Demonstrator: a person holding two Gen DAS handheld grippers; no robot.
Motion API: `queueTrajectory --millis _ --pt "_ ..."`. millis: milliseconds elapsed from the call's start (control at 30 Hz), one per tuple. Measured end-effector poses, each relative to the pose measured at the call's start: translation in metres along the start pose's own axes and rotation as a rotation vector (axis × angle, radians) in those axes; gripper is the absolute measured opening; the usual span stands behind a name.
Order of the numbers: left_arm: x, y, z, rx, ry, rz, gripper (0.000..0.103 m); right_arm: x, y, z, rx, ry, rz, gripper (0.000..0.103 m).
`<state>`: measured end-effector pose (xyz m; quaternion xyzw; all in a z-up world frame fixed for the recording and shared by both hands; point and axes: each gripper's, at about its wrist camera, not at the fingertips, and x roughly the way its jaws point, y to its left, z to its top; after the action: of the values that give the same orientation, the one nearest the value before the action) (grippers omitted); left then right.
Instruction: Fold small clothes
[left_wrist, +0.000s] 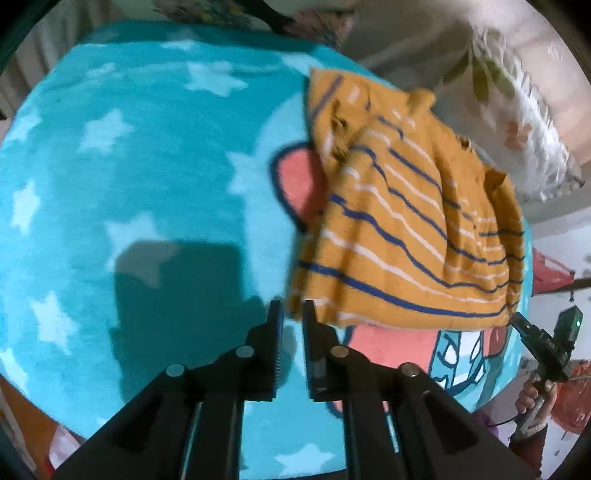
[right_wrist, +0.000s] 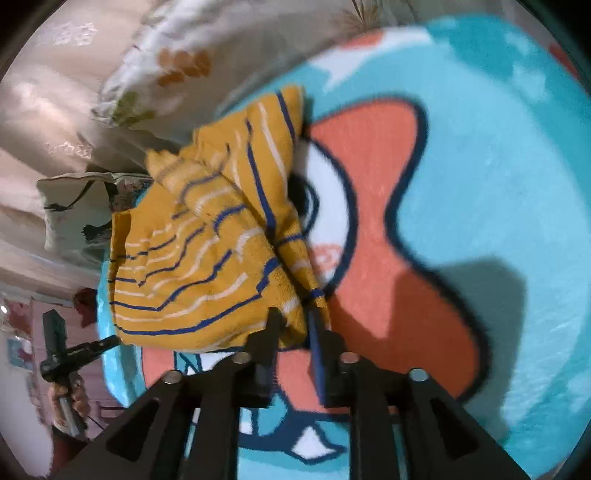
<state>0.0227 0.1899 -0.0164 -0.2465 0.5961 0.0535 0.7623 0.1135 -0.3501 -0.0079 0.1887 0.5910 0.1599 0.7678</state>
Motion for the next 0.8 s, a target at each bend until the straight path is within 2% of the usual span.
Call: queueTrajectory --millis 100,133,200,267,367,467,567,633,800 --pt "-0.029 -0.002 0.002 0.031 -0.097 -0.024 0.029 -0.027 0.015 0.012 -0.069 -0.089 -0.07 0.026" --pt "-0.036 -0.006 0.006 0.047 -0.121 -0.048 0.031 -0.033 0.021 0.017 -0.09 -0.111 -0.071 0.026" --pt "-0.039 -0.029 0.015 0.1 -0.161 -0.121 0.044 -0.033 0.05 0.03 -0.146 -0.14 -0.028 0.026" --pt "-0.028 -0.058 0.028 0.168 -0.157 -0.153 0.048 -0.019 0.076 0.038 -0.2 -0.119 0.025 0.026" --pt "0.001 -0.099 0.051 0.262 -0.141 -0.148 0.048 0.026 0.123 0.051 -0.284 -0.06 0.074 0.026" --pt "0.03 -0.111 0.08 0.258 -0.129 -0.121 0.048 0.074 0.151 0.073 -0.334 -0.031 0.022 0.026" --pt "0.057 -0.094 0.118 0.176 -0.13 -0.06 0.048 0.093 0.144 0.099 -0.321 -0.066 -0.073 0.026" --pt "0.066 -0.077 0.133 0.114 -0.109 -0.094 0.048 0.099 0.127 0.12 -0.262 -0.1 -0.132 0.026" --pt "0.073 -0.049 0.147 0.038 -0.096 -0.219 0.047 0.098 0.069 0.153 -0.026 -0.132 -0.136 0.024"
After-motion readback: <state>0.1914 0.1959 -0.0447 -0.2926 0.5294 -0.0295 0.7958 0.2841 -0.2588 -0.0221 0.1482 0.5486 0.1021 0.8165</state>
